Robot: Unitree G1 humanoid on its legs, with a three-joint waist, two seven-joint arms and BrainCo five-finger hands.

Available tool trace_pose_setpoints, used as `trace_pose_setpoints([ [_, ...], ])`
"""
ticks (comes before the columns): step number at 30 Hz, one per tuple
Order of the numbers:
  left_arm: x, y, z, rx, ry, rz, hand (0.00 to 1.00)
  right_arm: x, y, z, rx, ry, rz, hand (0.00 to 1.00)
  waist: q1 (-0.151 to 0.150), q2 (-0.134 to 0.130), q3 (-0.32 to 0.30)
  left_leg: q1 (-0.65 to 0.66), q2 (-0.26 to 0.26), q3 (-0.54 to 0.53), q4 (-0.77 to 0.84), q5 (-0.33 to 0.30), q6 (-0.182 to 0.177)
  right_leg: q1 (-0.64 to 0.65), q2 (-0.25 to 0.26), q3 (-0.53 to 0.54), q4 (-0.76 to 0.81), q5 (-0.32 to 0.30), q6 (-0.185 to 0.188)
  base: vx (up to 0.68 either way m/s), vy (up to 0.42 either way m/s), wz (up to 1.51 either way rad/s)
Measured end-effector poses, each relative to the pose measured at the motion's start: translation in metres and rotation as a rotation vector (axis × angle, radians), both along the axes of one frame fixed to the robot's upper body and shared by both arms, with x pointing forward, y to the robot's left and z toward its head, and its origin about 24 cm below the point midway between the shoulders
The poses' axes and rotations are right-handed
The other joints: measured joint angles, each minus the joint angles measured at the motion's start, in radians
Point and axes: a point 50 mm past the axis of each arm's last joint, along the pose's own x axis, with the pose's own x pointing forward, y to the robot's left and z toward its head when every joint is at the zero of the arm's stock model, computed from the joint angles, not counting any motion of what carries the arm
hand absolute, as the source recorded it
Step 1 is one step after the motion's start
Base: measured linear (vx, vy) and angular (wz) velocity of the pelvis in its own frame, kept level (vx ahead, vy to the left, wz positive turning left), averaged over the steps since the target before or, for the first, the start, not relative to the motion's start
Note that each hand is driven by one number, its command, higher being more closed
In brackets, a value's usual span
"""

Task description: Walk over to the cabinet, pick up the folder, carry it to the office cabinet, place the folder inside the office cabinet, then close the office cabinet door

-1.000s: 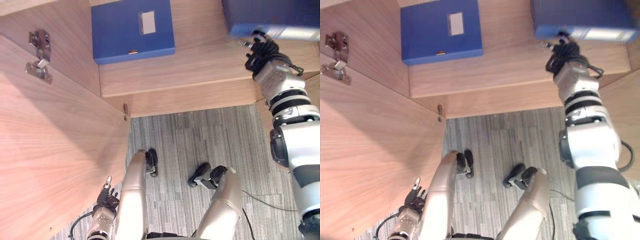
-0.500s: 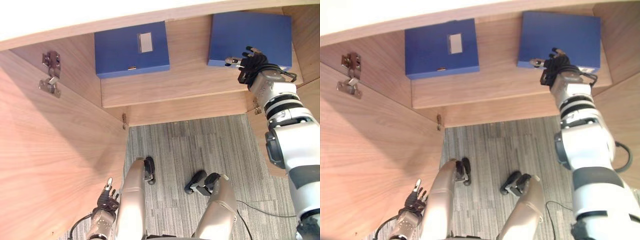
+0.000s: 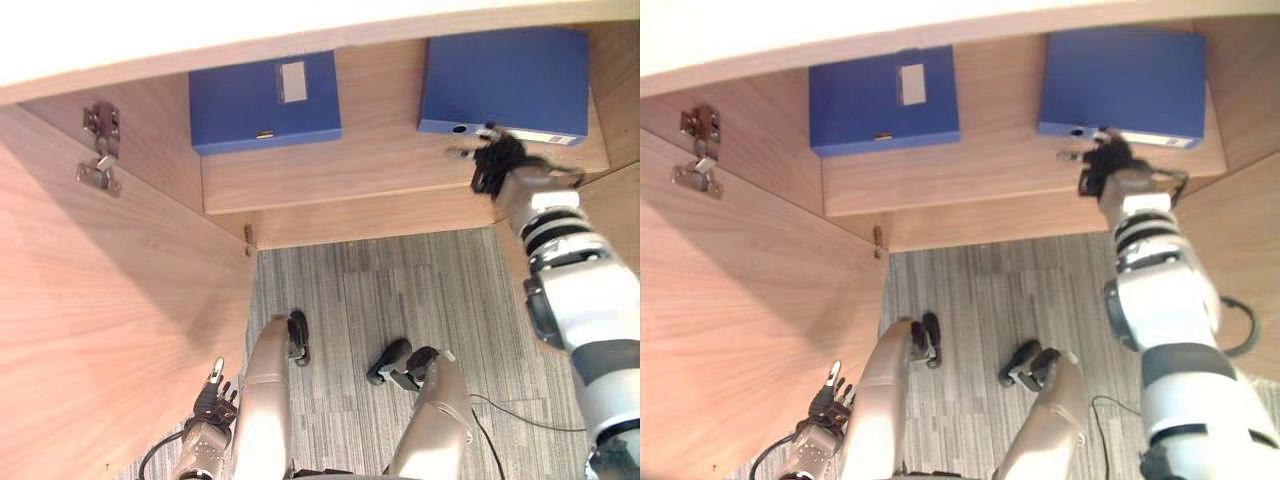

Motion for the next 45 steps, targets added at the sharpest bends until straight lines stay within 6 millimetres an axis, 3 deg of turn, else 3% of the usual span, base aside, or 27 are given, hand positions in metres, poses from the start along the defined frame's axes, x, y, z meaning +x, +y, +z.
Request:
trace_pose_setpoints([
  [2, 0.002, -0.001, 0.001, 0.001, -0.003, 0.0, 0.0, -0.008, 0.024, -0.051, 0.058, 0.101, 0.046, 0.0, 0.0, -0.003, 0.0, 0.114, 0.0, 0.027, -0.142, 0.05, -0.012, 0.096, 0.045, -0.024, -0.138, 0.052, 0.003, 0.1, -0.046, -0.18],
  [4, 0.004, -0.001, 0.002, 0.009, -0.011, 0.003, 0.0, -0.017, 0.041, -0.083, 0.114, 0.15, 0.073, 0.0, -0.003, -0.007, -0.001, 0.19, 0.0, 0.035, -0.247, 0.094, -0.024, 0.168, 0.082, -0.052, -0.241, 0.09, 0.002, 0.1, -0.095, -0.11],
  [5, 0.007, 0.0, 0.004, 0.021, -0.017, 0.003, 0.0, -0.028, 0.054, -0.11, 0.145, 0.2, 0.087, 0.0, -0.003, -0.017, -0.005, 0.251, -0.001, 0.042, -0.342, 0.134, -0.037, 0.222, 0.113, -0.075, -0.328, 0.118, 0.0, 0.11, -0.132, -0.08],
  [6, 0.007, 0.001, 0.004, 0.027, -0.02, 0.008, 0.0, -0.035, 0.062, -0.125, 0.173, 0.225, 0.091, 0.0, -0.002, -0.027, -0.011, 0.28, -0.002, 0.047, -0.39, 0.156, -0.044, 0.243, 0.128, -0.083, -0.367, 0.131, -0.001, 0.11, -0.17, -0.1],
  [8, 0.009, 0.003, 0.006, 0.047, -0.016, 0.026, 0.0, -0.071, 0.095, -0.182, 0.308, 0.332, 0.079, 0.0, -0.002, -0.07, -0.037, 0.394, -0.002, 0.055, -0.578, 0.246, -0.079, 0.325, 0.194, -0.11, -0.503, 0.167, -0.007, 0.11, -0.206, -0.04],
  [9, 0.01, 0.003, 0.006, 0.05, -0.016, 0.029, 0.0, -0.082, 0.103, -0.196, 0.342, 0.369, 0.069, 0.0, -0.002, -0.083, -0.046, 0.42, 0.0, 0.054, -0.623, 0.269, -0.088, 0.343, 0.211, -0.117, -0.534, 0.174, -0.007, 0.14, -0.22, 0.0],
  [11, 0.008, 0.004, 0.005, 0.069, 0.005, 0.034, 0.0, -0.133, 0.126, -0.246, 0.448, 0.533, 0.008, 0.0, -0.001, -0.125, -0.093, 0.501, 0.023, 0.055, -0.786, 0.352, -0.123, 0.401, 0.296, -0.139, -0.654, 0.2, -0.021, 0.16, -0.251, 0.0],
  [14, 0.0, 0.005, 0.0, 0.082, 0.047, 0.036, 0.0, -0.184, 0.122, -0.284, 0.518, 0.68, -0.12, 0.0, -0.016, -0.148, -0.12, 0.582, 0.052, 0.047, -0.9, 0.404, -0.159, 0.475, 0.378, -0.154, -0.758, 0.223, -0.031, 0.12, -0.217, -0.01],
  [20, -0.028, 0.012, -0.011, 0.118, 0.134, 0.036, 0.0, -0.247, 0.092, -0.317, 0.602, 0.772, -0.377, 0.0, -0.04, -0.142, -0.208, 0.681, 0.046, 0.039, -0.992, 0.438, -0.163, 0.563, 0.407, -0.168, -0.818, 0.226, -0.026, 0.07, -0.061, 0.08],
  [24, -0.042, 0.015, -0.017, 0.133, 0.185, 0.016, 0.0, -0.269, 0.087, -0.325, 0.61, 0.798, -0.423, 0.0, -0.047, -0.109, -0.242, 0.716, 0.026, 0.028, -1.001, 0.437, -0.161, 0.61, 0.396, -0.177, -0.837, 0.235, -0.012, 0.0, 0.023, 0.18],
  [26, -0.045, 0.014, -0.018, 0.141, 0.199, -0.008, 0.0, -0.273, 0.085, -0.326, 0.6, 0.801, -0.42, 0.0, -0.054, -0.096, -0.246, 0.711, 0.011, 0.022, -0.969, 0.425, -0.143, 0.632, 0.377, -0.196, -0.836, 0.238, -0.006, -0.04, 0.044, 0.29],
  [28, -0.057, 0.004, -0.023, 0.144, 0.226, -0.073, 0.0, -0.276, 0.076, -0.326, 0.546, 0.803, -0.391, 0.0, -0.049, -0.072, -0.251, 0.669, -0.003, 0.013, -0.825, 0.346, -0.124, 0.66, 0.35, -0.201, -0.829, 0.247, 0.007, -0.06, 0.074, 0.16],
  [32, -0.086, -0.008, -0.03, 0.129, 0.273, -0.114, 0.0, -0.278, 0.052, -0.324, 0.434, 0.796, -0.362, 0.0, -0.03, -0.004, -0.245, 0.61, -0.043, -0.145, -0.644, 0.199, -0.135, 0.662, 0.317, -0.178, -0.794, 0.261, 0.028, -0.07, 0.183, -0.03],
  [33, -0.086, -0.008, -0.03, 0.134, 0.275, -0.121, 0.0, -0.278, 0.052, -0.324, 0.432, 0.793, -0.362, 0.0, -0.023, -0.004, -0.244, 0.611, -0.051, -0.142, -0.646, 0.197, -0.133, 0.652, 0.312, -0.161, -0.794, 0.265, 0.034, -0.12, 0.284, -0.2],
  [36, -0.095, 0.0, -0.034, 0.159, 0.332, -0.137, 0.0, -0.27, 0.067, -0.322, 0.43, 0.782, -0.295, 0.0, 0.009, -0.039, -0.231, 0.654, -0.089, -0.123, -0.723, 0.193, -0.119, 0.641, 0.315, -0.068, -0.878, 0.333, 0.038, -0.08, 0.145, -0.61],
  [38, -0.104, 0.006, -0.036, 0.169, 0.368, -0.124, 0.0, -0.27, 0.08, -0.322, 0.435, 0.778, -0.256, 0.0, 0.001, -0.067, -0.245, 0.71, -0.121, -0.122, -0.817, 0.232, -0.084, 0.655, 0.32, -0.021, -0.952, 0.379, 0.043, 0.02, 0.033, -0.66],
  [41, -0.104, 0.007, -0.037, 0.181, 0.383, -0.132, 0.0, -0.291, 0.078, -0.328, 0.444, 0.812, -0.288, 0.0, -0.003, -0.081, -0.271, 0.759, -0.141, -0.117, -0.892, 0.276, -0.075, 0.677, 0.318, -0.006, -0.997, 0.4, 0.053, 0.07, 0.029, -0.21],
  [45, -0.106, 0.01, -0.039, 0.182, 0.405, -0.126, 0.0, -0.298, 0.074, -0.33, 0.432, 0.828, -0.302, 0.0, -0.019, -0.09, -0.289, 0.79, -0.159, -0.139, -0.915, 0.286, -0.061, 0.707, 0.309, -0.014, -1.013, 0.408, 0.061, 0.11, 0.029, 0.06],
])
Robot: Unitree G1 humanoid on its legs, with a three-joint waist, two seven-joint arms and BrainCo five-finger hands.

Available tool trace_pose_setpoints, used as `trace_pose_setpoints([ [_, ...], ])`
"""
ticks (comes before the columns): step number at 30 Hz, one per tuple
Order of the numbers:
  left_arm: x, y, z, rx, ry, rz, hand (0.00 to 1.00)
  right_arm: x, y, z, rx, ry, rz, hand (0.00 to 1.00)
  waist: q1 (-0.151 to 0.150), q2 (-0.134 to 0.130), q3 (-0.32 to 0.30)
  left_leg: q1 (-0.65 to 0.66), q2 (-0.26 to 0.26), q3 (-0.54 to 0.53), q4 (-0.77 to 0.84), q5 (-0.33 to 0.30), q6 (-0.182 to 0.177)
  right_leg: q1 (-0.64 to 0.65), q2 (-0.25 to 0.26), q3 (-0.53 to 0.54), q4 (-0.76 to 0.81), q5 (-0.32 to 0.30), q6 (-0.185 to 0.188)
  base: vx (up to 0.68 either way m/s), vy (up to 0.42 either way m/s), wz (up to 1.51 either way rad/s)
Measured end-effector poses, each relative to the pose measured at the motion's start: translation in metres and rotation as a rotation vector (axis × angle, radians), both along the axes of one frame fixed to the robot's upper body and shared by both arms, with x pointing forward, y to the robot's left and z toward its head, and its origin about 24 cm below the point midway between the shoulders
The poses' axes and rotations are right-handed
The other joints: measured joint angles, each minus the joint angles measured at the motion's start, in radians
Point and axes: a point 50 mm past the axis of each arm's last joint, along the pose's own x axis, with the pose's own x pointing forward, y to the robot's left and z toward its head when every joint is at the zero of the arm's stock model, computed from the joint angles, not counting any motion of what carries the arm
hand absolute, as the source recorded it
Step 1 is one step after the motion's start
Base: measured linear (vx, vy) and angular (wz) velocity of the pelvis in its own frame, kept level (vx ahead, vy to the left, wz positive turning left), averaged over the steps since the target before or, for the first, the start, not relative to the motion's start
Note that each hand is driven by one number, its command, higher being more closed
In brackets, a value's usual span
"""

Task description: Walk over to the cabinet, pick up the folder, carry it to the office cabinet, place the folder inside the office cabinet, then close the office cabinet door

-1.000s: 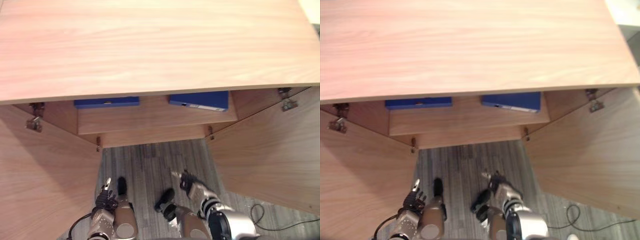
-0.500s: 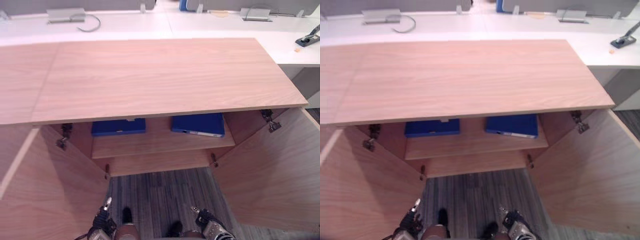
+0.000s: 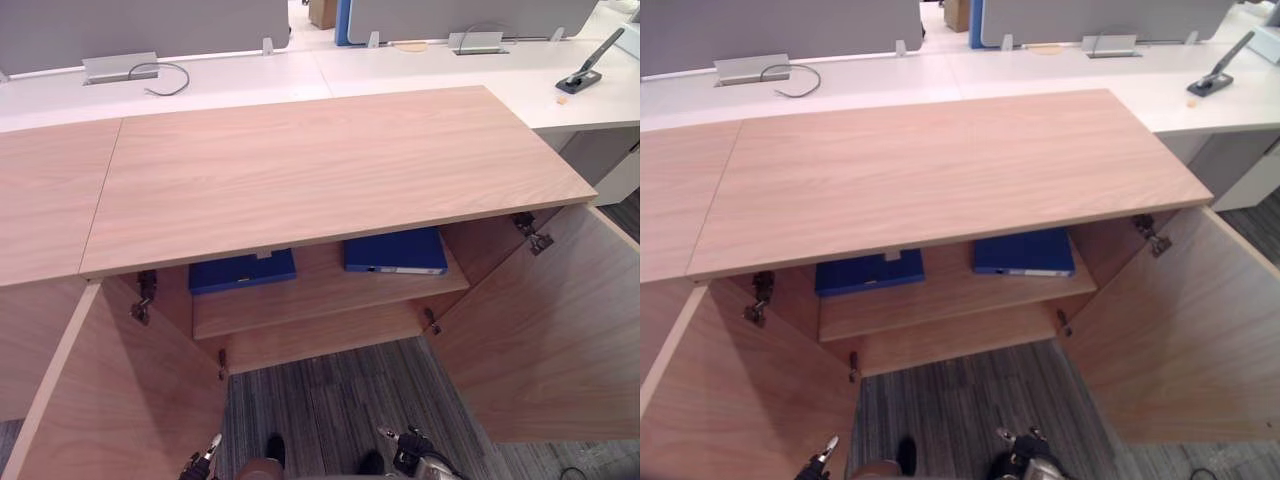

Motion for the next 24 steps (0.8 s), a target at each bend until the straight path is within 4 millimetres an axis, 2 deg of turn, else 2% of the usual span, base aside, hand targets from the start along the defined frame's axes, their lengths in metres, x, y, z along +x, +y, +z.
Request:
trace_pose_setpoints([
  [2, 0.002, -0.002, 0.0, 0.0, 0.0, -0.002, 0.0, -0.004, -0.007, -0.001, -0.014, 0.01, 0.001, 0.0, -0.015, 0.008, -0.005, 0.02, -0.025, -0.032, 0.007, -0.012, 0.019, 0.014, -0.038, -0.027, 0.049, -0.025, 0.024, 0.13, 0.1, 0.3],
  [4, 0.005, -0.003, 0.0, 0.002, -0.005, -0.02, 0.0, -0.007, -0.014, -0.001, -0.032, 0.018, 0.004, 0.0, -0.021, 0.01, -0.006, 0.044, -0.051, -0.048, 0.008, -0.015, 0.023, 0.014, -0.083, -0.031, 0.12, -0.053, 0.042, 0.1, 0.2, 0.23],
  [6, 0.01, -0.004, 0.001, 0.006, -0.015, -0.045, 0.0, -0.008, -0.019, 0.0, -0.052, 0.022, 0.021, 0.0, -0.024, 0.012, -0.007, 0.05, -0.07, -0.049, 0.014, -0.02, 0.033, -0.007, -0.121, -0.029, 0.183, -0.063, 0.036, 0.03, 0.169, 0.1],
  [7, 0.013, -0.005, 0.001, 0.008, -0.02, -0.055, 0.0, -0.007, -0.019, 0.0, -0.057, 0.021, 0.032, 0.0, -0.025, 0.012, -0.005, 0.044, -0.078, -0.049, 0.031, -0.031, 0.05, -0.024, -0.142, -0.016, 0.22, -0.064, 0.034, 0.0, 0.181, -0.04],
  [8, 0.014, -0.004, 0.002, 0.016, -0.019, -0.072, 0.0, -0.004, -0.017, 0.001, -0.054, 0.015, 0.038, 0.0, -0.026, 0.012, -0.002, 0.026, -0.083, -0.046, 0.079, -0.057, 0.08, -0.05, -0.166, 0.005, 0.293, -0.065, 0.034, 0.0, 0.191, -0.06],
  [9, 0.015, -0.004, 0.002, 0.02, -0.019, -0.081, 0.0, -0.001, -0.017, 0.001, -0.054, 0.009, 0.041, 0.0, -0.027, 0.015, 0.001, 0.013, -0.082, -0.048, 0.115, -0.077, 0.087, -0.075, -0.179, 0.02, 0.34, -0.067, 0.033, -0.06, 0.282, 0.04],
  [11, 0.023, -0.006, 0.003, 0.019, -0.038, -0.095, 0.0, 0.006, -0.021, 0.005, -0.072, -0.03, 0.04, 0.0, -0.032, 0.035, 0.035, -0.066, -0.049, -0.067, 0.355, -0.21, 0.102, -0.112, -0.173, 0.067, 0.447, -0.143, 0.023, -0.1, 0.228, 0.18],
  [13, 0.024, -0.002, 0.004, 0.029, -0.04, -0.084, 0.0, 0.01, -0.019, 0.007, -0.082, -0.047, 0.07, 0.0, -0.024, 0.034, 0.047, -0.111, -0.018, -0.079, 0.515, -0.303, 0.088, -0.128, -0.165, 0.083, 0.493, -0.171, 0.028, -0.12, 0.057, 0.15],
  [14, 0.022, 0.002, 0.005, 0.038, -0.032, -0.084, 0.0, 0.011, -0.016, 0.007, -0.084, -0.052, 0.097, 0.0, -0.023, 0.024, 0.051, -0.132, -0.011, -0.091, 0.589, -0.347, 0.07, -0.141, -0.169, 0.097, 0.507, -0.171, 0.03, -0.11, -0.022, 0.19],
  [17, 0.01, 0.006, 0.002, 0.042, 0.011, -0.068, 0.0, 0.011, -0.013, 0.007, -0.084, -0.046, 0.124, 0.0, -0.009, 0.008, 0.055, -0.138, -0.007, -0.102, 0.626, -0.383, 0.039, -0.14, -0.174, 0.094, 0.469, -0.169, 0.037, -0.05, -0.129, 0.17],
  [18, 0.005, 0.007, 0.001, 0.043, 0.026, -0.063, 0.0, 0.011, -0.012, 0.007, -0.084, -0.045, 0.126, 0.0, -0.008, 0.007, 0.054, -0.14, -0.004, -0.102, 0.626, -0.386, 0.033, -0.138, -0.166, 0.094, 0.448, -0.165, 0.038, 0.0, -0.191, 0.08],
  [19, -0.002, 0.005, -0.001, 0.034, 0.05, -0.054, 0.0, 0.013, -0.013, 0.008, -0.09, -0.05, 0.126, 0.0, -0.009, 0.015, 0.054, -0.146, 0.018, -0.111, 0.623, -0.389, 0.014, -0.138, -0.139, 0.094, 0.429, -0.131, 0.064, 0.04, -0.217, -0.04],
  [20, -0.008, 0.004, -0.002, 0.034, 0.066, -0.045, 0.0, 0.016, -0.012, 0.009, -0.096, -0.054, 0.13, 0.0, -0.008, 0.017, 0.051, -0.145, 0.044, -0.117, 0.592, -0.379, -0.01, -0.142, -0.108, 0.089, 0.411, -0.135, 0.057, 0.06, -0.235, -0.07],
  [24, -0.004, 0.007, -0.001, 0.042, 0.063, -0.047, 0.0, 0.028, -0.015, 0.016, -0.134, -0.105, 0.138, 0.0, -0.022, 0.011, 0.047, -0.119, 0.076, -0.121, 0.455, -0.306, -0.046, -0.169, -0.079, 0.069, 0.403, -0.152, 0.024, 0.13, -0.296, -0.02],
])
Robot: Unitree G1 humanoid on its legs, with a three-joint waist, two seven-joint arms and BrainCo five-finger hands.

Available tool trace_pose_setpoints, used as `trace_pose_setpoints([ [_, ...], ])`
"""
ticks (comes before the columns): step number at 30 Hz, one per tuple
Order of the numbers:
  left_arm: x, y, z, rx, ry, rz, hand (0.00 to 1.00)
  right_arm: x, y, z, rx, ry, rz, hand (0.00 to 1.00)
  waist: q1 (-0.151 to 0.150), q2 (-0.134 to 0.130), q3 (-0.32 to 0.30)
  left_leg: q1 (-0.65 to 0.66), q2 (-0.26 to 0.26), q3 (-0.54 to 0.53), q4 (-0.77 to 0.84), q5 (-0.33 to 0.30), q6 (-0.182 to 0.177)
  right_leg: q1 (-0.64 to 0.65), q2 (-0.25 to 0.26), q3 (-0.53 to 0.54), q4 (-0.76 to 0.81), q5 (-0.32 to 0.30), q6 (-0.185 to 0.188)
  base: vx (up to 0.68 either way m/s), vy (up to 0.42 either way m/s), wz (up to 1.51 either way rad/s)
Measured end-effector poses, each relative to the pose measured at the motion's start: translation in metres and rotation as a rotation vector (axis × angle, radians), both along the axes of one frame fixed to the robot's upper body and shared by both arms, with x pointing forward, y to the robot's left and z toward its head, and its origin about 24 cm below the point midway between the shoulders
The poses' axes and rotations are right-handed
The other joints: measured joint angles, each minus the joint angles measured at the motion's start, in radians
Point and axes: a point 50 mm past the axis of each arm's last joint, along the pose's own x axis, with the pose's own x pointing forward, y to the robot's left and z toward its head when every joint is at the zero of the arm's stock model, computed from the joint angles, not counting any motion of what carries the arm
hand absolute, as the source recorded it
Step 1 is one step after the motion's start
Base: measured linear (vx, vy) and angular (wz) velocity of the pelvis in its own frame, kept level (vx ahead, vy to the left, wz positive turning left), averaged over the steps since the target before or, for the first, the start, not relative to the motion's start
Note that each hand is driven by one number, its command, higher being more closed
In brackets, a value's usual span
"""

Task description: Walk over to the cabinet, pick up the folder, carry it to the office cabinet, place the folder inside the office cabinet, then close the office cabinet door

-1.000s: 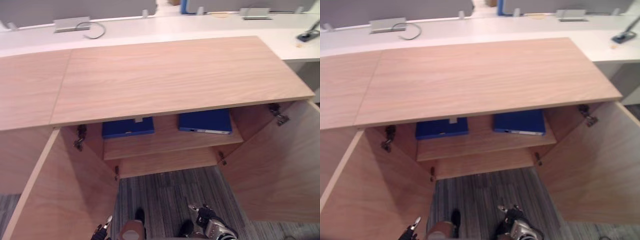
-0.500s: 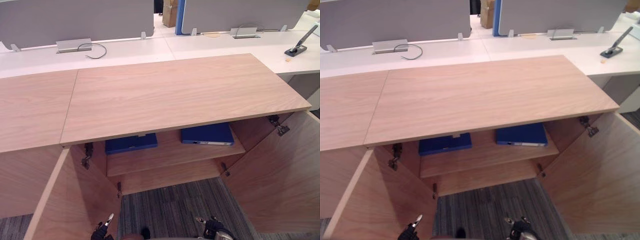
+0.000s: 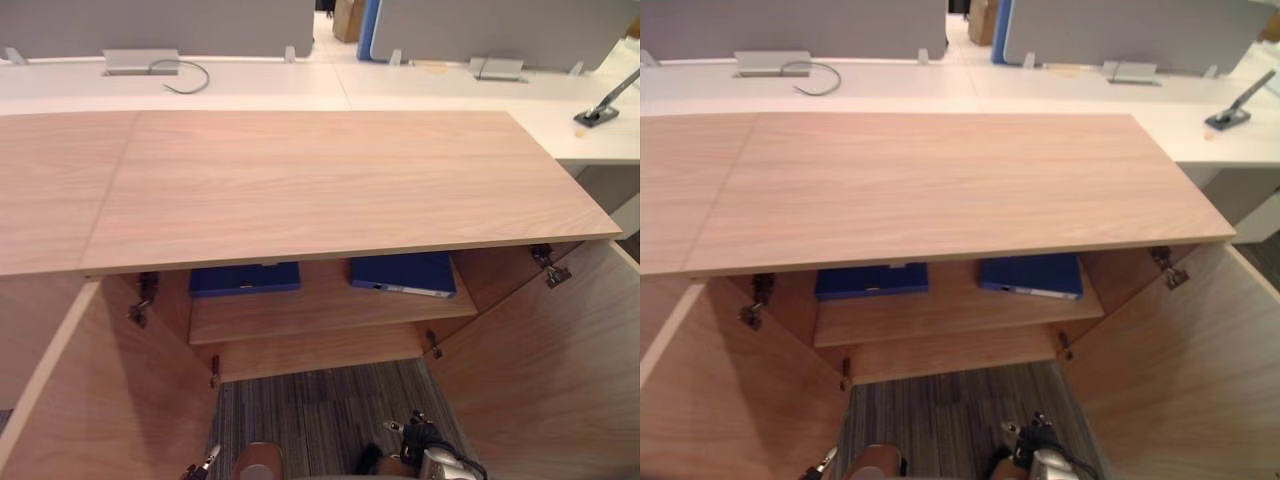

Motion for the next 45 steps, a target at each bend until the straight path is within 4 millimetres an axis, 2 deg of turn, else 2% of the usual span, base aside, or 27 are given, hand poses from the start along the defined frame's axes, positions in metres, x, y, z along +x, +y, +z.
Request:
trace_pose_setpoints([
  [2, 0.001, 0.0, 0.0, 0.003, 0.001, -0.003, 0.0, 0.012, -0.006, 0.008, -0.027, -0.059, -0.004, 0.0, -0.009, 0.0, 0.0, 0.039, 0.004, 0.008, -0.065, 0.03, -0.013, 0.008, 0.0, 0.001, 0.0, -0.004, -0.006, 0.12, -0.144, 0.01],
  [5, 0.016, -0.001, 0.003, 0.014, -0.043, -0.03, 0.0, 0.037, -0.018, 0.028, -0.087, -0.179, -0.019, 0.0, -0.011, -0.007, 0.003, 0.108, 0.003, 0.015, -0.152, 0.067, -0.017, 0.039, -0.004, 0.002, 0.0, -0.005, -0.007, 0.05, -0.046, 0.04],
  [6, 0.017, -0.001, 0.004, 0.016, -0.048, -0.033, 0.0, 0.039, -0.018, 0.03, -0.09, -0.189, -0.019, 0.0, -0.011, -0.01, 0.003, 0.113, 0.002, 0.016, -0.158, 0.069, -0.017, 0.04, -0.005, 0.003, 0.0, -0.005, -0.007, 0.01, -0.013, 0.04],
  [8, 0.026, 0.001, 0.007, 0.031, -0.078, -0.047, 0.0, 0.056, -0.018, 0.042, -0.108, -0.256, -0.025, 0.0, -0.011, -0.025, 0.006, 0.119, -0.011, 0.016, -0.194, 0.1, -0.017, 0.034, -0.019, 0.002, -0.002, -0.006, -0.007, -0.02, -0.005, 0.08],
  [13, 0.03, 0.0, 0.009, 0.036, -0.098, -0.064, 0.0, 0.079, -0.021, 0.062, -0.147, -0.355, -0.054, 0.0, -0.009, -0.029, 0.014, 0.137, -0.026, 0.006, -0.27, 0.157, -0.017, 0.038, -0.029, -0.004, -0.025, -0.005, -0.007, -0.08, -0.021, 0.1],
  [16, 0.03, 0.0, 0.009, 0.039, -0.1, -0.063, 0.0, 0.089, -0.021, 0.07, -0.166, -0.399, -0.073, 0.0, -0.015, -0.025, 0.028, 0.144, -0.018, -0.016, -0.335, 0.204, -0.022, 0.038, -0.015, -0.024, -0.064, 0.013, -0.01, -0.12, -0.049, 0.16],
  [19, 0.027, 0.003, 0.008, 0.045, -0.086, -0.038, 0.0, 0.09, -0.018, 0.07, -0.156, -0.404, -0.067, 0.0, -0.015, -0.025, 0.029, 0.12, 0.016, -0.023, -0.392, 0.237, -0.042, 0.029, 0.037, -0.036, -0.141, 0.045, -0.025, -0.09, -0.076, 0.02],
  [23, 0.022, 0.007, 0.008, 0.049, -0.075, 0.032, 0.0, 0.075, -0.012, 0.054, -0.132, -0.325, -0.051, 0.0, -0.016, -0.024, 0.026, 0.085, 0.069, -0.026, -0.387, 0.234, -0.052, 0.032, 0.112, -0.054, -0.213, 0.059, -0.044, -0.01, -0.113, -0.01],
  [24, 0.021, 0.007, 0.008, 0.043, -0.076, 0.063, 0.0, 0.064, -0.011, 0.045, -0.123, -0.279, -0.047, 0.0, -0.015, -0.023, 0.026, 0.072, 0.085, -0.018, -0.368, 0.235, -0.051, 0.033, 0.129, -0.062, -0.219, 0.051, -0.056, 0.06, -0.123, 0.13],
  [26, 0.022, 0.008, 0.008, 0.036, -0.079, 0.091, 0.0, 0.043, -0.011, 0.029, -0.103, -0.196, -0.074, 0.0, -0.024, -0.022, 0.026, 0.041, 0.09, 0.07, -0.306, 0.245, -0.057, 0.051, 0.132, -0.092, -0.222, 0.045, -0.06, 0.11, -0.081, 0.4],
  [27, 0.023, 0.007, 0.008, 0.032, -0.081, 0.11, 0.0, 0.025, -0.012, 0.019, -0.079, -0.132, -0.104, 0.0, -0.027, -0.018, 0.028, 0.035, 0.089, 0.1, -0.265, 0.24, -0.058, 0.077, 0.13, -0.106, -0.219, 0.049, -0.075, 0.12, -0.025, 0.52],
  [28, 0.022, 0.005, 0.007, 0.027, -0.081, 0.119, 0.0, 0.013, -0.011, 0.013, -0.072, -0.094, -0.11, 0.0, -0.024, -0.017, 0.027, 0.024, 0.084, 0.105, -0.23, 0.233, -0.065, 0.095, 0.123, -0.111, -0.218, 0.046, -0.079, 0.13, 0.041, 0.28],
  [29, 0.023, -0.001, 0.006, 0.01, -0.086, 0.131, 0.0, -0.002, -0.013, 0.006, -0.064, -0.05, -0.117, 0.0, -0.014, -0.005, 0.022, 0.023, 0.044, 0.1, -0.221, 0.201, -0.07, 0.11, 0.112, -0.107, -0.217, 0.046, -0.079, 0.07, 0.069, 0.04],
  [30, 0.022, -0.003, 0.005, 0.003, -0.083, 0.127, 0.0, -0.006, -0.015, 0.005, -0.065, -0.04, -0.121, 0.0, -0.014, 0.007, 0.018, 0.023, 0.034, 0.114, -0.227, 0.197, -0.037, 0.113, 0.113, -0.107, -0.216, 0.045, -0.078, 0.07, 0.091, -0.05],
  [31, 0.022, -0.004, 0.005, -0.001, -0.078, 0.12, 0.0, -0.012, -0.015, 0.002, -0.059, -0.02, -0.128, 0.0, -0.016, 0.011, 0.012, 0.037, 0.027, 0.121, -0.247, 0.207, -0.02, 0.117, 0.114, -0.103, -0.217, 0.045, -0.074, 0.05, 0.05, -0.04],
  [34, 0.021, -0.004, 0.004, -0.005, -0.074, 0.099, 0.0, -0.028, -0.01, -0.005, -0.026, 0.025, -0.119, 0.0, -0.019, 0.006, 0.006, 0.083, 0.002, 0.131, -0.33, 0.244, 0.009, 0.125, 0.102, -0.086, -0.242, 0.063, -0.058, 0.02, 0.051, -0.06],
  [40, 0.008, 0.001, 0.002, 0.001, -0.031, 0.11, 0.0, -0.044, -0.008, -0.011, -0.01, 0.078, -0.136, 0.0, -0.033, -0.008, -0.017, 0.137, -0.008, 0.133, -0.439, 0.297, 0.013, 0.138, 0.106, -0.084, -0.279, 0.078, -0.056, 0.0, 0.014, 0.0],
  [42, 0.006, 0.001, 0.001, -0.004, -0.028, 0.128, 0.0, -0.045, -0.009, -0.011, -0.011, 0.08, -0.131, 0.0, -0.033, -0.006, -0.017, 0.141, -0.014, 0.133, -0.436, 0.294, 0.017, 0.13, 0.085, -0.084, -0.251, 0.067, -0.046, 0.01, 0.036, 0.02],
  [44, 0.005, 0.0, 0.0, -0.006, -0.023, 0.129, 0.0, -0.043, -0.014, -0.009, -0.031, 0.069, -0.112, 0.0, -0.043, -0.003, -0.01, 0.145, -0.053, 0.121, -0.405, 0.265, 0.051, 0.069, -0.017, -0.067, -0.03, -0.017, -0.026, 0.02, 0.119, 0.19],
  [45, 0.005, -0.001, 0.0, -0.007, -0.023, 0.125, 0.0, -0.042, -0.016, -0.009, -0.035, 0.064, -0.116, 0.0, -0.043, 0.0, -0.008, 0.145, -0.059, 0.117, -0.389, 0.255, 0.057, 0.05, -0.043, -0.048, 0.038, -0.025, -0.028, 0.01, 0.114, 0.28],
])
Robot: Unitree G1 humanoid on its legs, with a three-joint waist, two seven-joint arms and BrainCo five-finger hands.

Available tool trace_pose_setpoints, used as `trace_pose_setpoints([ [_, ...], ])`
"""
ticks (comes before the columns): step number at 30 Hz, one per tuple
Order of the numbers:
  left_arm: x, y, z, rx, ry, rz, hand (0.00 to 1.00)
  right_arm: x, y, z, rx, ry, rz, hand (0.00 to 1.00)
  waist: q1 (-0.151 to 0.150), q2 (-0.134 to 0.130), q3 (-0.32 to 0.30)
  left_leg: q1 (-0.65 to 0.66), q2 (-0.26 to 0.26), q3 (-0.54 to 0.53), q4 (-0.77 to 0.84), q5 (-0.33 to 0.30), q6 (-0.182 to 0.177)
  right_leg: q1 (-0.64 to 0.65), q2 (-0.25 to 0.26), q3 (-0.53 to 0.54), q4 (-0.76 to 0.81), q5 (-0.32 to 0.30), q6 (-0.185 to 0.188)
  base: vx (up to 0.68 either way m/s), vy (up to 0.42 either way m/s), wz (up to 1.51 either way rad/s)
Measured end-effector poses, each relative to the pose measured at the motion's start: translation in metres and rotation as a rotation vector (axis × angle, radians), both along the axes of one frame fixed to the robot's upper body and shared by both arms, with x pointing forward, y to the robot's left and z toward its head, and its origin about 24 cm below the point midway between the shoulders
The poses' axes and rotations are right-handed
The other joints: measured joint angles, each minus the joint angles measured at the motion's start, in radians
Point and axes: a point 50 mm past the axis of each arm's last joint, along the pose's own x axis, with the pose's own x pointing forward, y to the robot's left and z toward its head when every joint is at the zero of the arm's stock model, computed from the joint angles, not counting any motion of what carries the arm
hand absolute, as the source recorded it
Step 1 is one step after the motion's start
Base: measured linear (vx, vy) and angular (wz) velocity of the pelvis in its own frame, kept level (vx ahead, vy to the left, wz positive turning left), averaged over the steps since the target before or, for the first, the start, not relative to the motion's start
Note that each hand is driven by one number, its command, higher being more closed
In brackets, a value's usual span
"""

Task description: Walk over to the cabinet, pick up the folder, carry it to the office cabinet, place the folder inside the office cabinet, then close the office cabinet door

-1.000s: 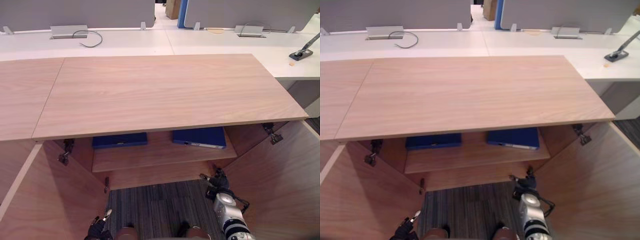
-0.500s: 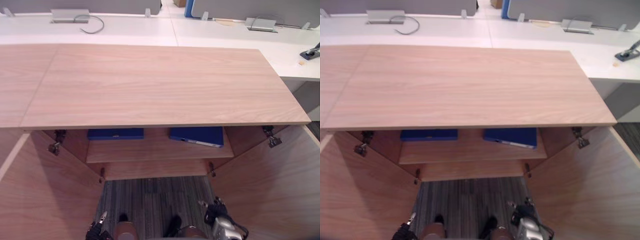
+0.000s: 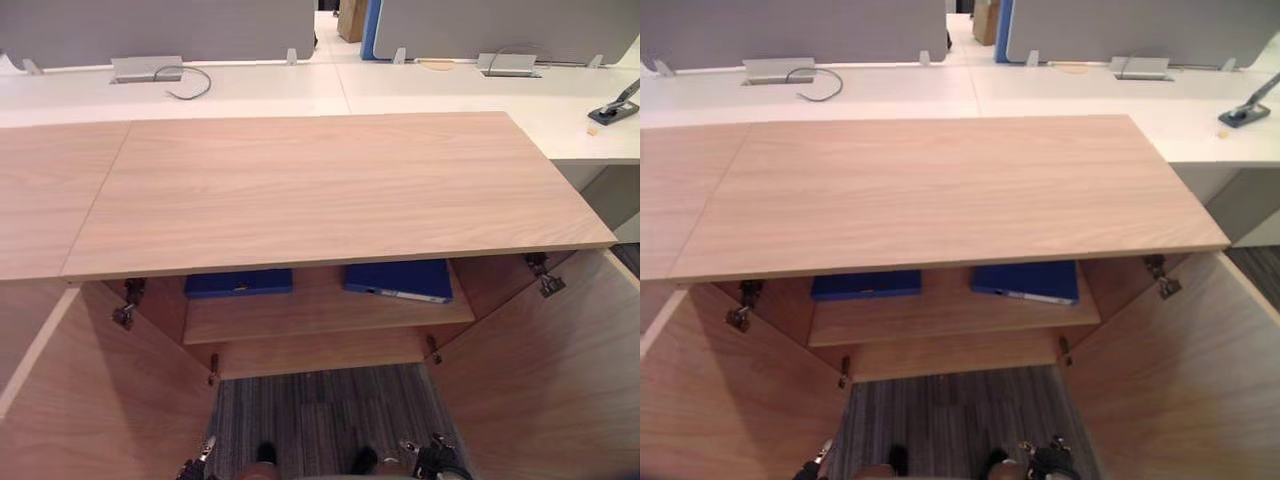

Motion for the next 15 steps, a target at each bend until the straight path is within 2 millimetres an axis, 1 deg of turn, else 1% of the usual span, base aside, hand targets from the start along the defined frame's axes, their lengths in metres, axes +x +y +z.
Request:
trace_pose_setpoints([
  [1, -0.001, -0.003, -0.001, -0.006, 0.008, -0.007, 0.0, 0.004, -0.004, 0.002, -0.01, -0.017, 0.001, 0.0, 0.002, 0.014, 0.005, 0.001, -0.005, -0.01, 0.037, -0.021, 0.015, -0.042, -0.042, 0.041, 0.127, 0.002, -0.006, 0.0, 0.115, 0.26],
  [2, -0.002, -0.003, -0.001, -0.008, 0.011, -0.011, 0.0, 0.007, -0.004, 0.004, -0.013, -0.03, 0.0, 0.0, 0.001, 0.021, 0.013, 0.002, -0.006, -0.019, 0.062, -0.033, 0.022, -0.069, -0.065, 0.06, 0.187, 0.001, -0.014, -0.03, 0.131, 0.51],
  [3, -0.003, -0.003, -0.002, -0.007, 0.018, -0.014, 0.0, 0.011, -0.004, 0.006, -0.014, -0.051, 0.002, 0.0, -0.001, 0.021, 0.014, -0.031, -0.012, -0.033, 0.134, -0.068, 0.022, -0.089, -0.104, 0.08, 0.233, -0.031, -0.048, -0.07, 0.116, 0.54],
  [4, -0.006, 0.0, -0.002, 0.001, 0.025, -0.011, 0.0, 0.013, -0.003, 0.007, -0.012, -0.057, 0.011, 0.0, 0.006, 0.015, 0.015, -0.068, -0.009, -0.043, 0.223, -0.113, 0.021, -0.087, -0.115, 0.103, 0.179, -0.025, -0.047, -0.09, 0.062, 0.46],
  [5, -0.007, 0.002, -0.001, 0.006, 0.027, -0.012, 0.0, 0.017, -0.001, 0.008, -0.009, -0.065, 0.015, 0.0, 0.01, 0.011, 0.016, -0.088, -0.004, -0.045, 0.268, -0.138, 0.016, -0.087, -0.11, 0.119, 0.13, -0.016, -0.034, -0.11, -0.061, 0.08],
  [6, -0.018, 0.009, -0.001, 0.022, 0.055, -0.01, 0.0, 0.025, 0.005, 0.009, -0.003, -0.079, 0.046, 0.0, 0.016, -0.003, 0.02, -0.133, 0.008, -0.045, 0.359, -0.189, -0.001, -0.079, -0.087, 0.13, 0.004, 0.028, -0.008, -0.08, -0.135, -0.08],
  [7, -0.02, 0.01, -0.001, 0.027, 0.062, -0.012, 0.0, 0.026, 0.006, 0.009, 0.0, -0.082, 0.052, 0.0, 0.016, -0.005, 0.024, -0.149, 0.017, -0.047, 0.387, -0.208, -0.014, -0.073, -0.076, 0.134, -0.028, 0.063, 0.019, -0.05, -0.197, -0.16],
  [8, -0.022, 0.008, -0.002, 0.022, 0.067, -0.016, 0.0, 0.025, 0.003, 0.008, -0.003, -0.066, 0.059, 0.0, 0.024, 0.012, 0.033, -0.153, 0.057, -0.052, 0.415, -0.228, -0.033, -0.055, -0.036, 0.126, -0.054, 0.083, 0.053, 0.01, -0.142, -0.19],
  [9, -0.024, 0.007, -0.002, 0.018, 0.073, -0.015, 0.0, 0.023, 0.003, 0.007, 0.001, -0.054, 0.067, 0.0, 0.029, 0.021, 0.03, -0.15, 0.078, -0.048, 0.41, -0.232, -0.041, -0.05, -0.009, 0.126, -0.077, 0.084, 0.052, 0.02, -0.165, -0.37],
  [10, -0.027, 0.003, -0.003, 0.006, 0.081, -0.014, 0.0, 0.024, 0.002, 0.007, -0.009, -0.05, 0.098, 0.0, 0.03, 0.03, 0.023, -0.145, 0.116, -0.04, 0.384, -0.224, -0.064, -0.045, 0.038, 0.126, -0.124, 0.096, 0.039, 0.05, -0.156, -0.46],
  [11, -0.027, -0.001, -0.004, -0.003, 0.082, -0.02, 0.0, 0.023, 0.004, 0.007, -0.013, -0.04, 0.137, 0.0, 0.028, 0.025, 0.022, -0.128, 0.142, -0.032, 0.333, -0.203, -0.087, -0.033, 0.075, 0.125, -0.175, 0.113, 0.029, 0.06, -0.165, -0.38],
  [12, -0.027, -0.003, -0.005, -0.008, 0.082, -0.024, 0.0, 0.023, 0.005, 0.006, -0.01, -0.037, 0.145, 0.0, 0.028, 0.022, 0.021, -0.119, 0.152, -0.028, 0.304, -0.187, -0.098, -0.028, 0.09, 0.122, -0.198, 0.122, 0.024, 0.08, -0.162, -0.23],
  [13, -0.024, 0.0, -0.004, 0.0, 0.075, -0.037, 0.0, 0.022, 0.006, 0.006, -0.007, -0.035, 0.148, 0.0, 0.023, 0.016, 0.017, -0.099, 0.164, -0.026, 0.246, -0.155, -0.12, -0.023, 0.114, 0.114, -0.227, 0.135, 0.017, 0.09, -0.174, -0.03],
  [14, -0.018, 0.0, -0.003, 0.004, 0.062, -0.043, 0.0, 0.023, 0.004, 0.007, -0.011, -0.038, 0.148, 0.0, 0.013, 0.014, 0.016, -0.079, 0.176, -0.026, 0.189, -0.121, -0.131, -0.02, 0.126, 0.103, -0.239, 0.14, 0.007, 0.11, -0.161, 0.0],
  [15, -0.016, 0.001, -0.003, 0.007, 0.059, -0.048, 0.0, 0.024, 0.003, 0.007, -0.015, -0.041, 0.15, 0.0, 0.012, 0.014, 0.015, -0.065, 0.18, -0.025, 0.164, -0.107, -0.137, -0.019, 0.132, 0.102, -0.241, 0.14, 0.006, 0.13, -0.144, 0.0],
])
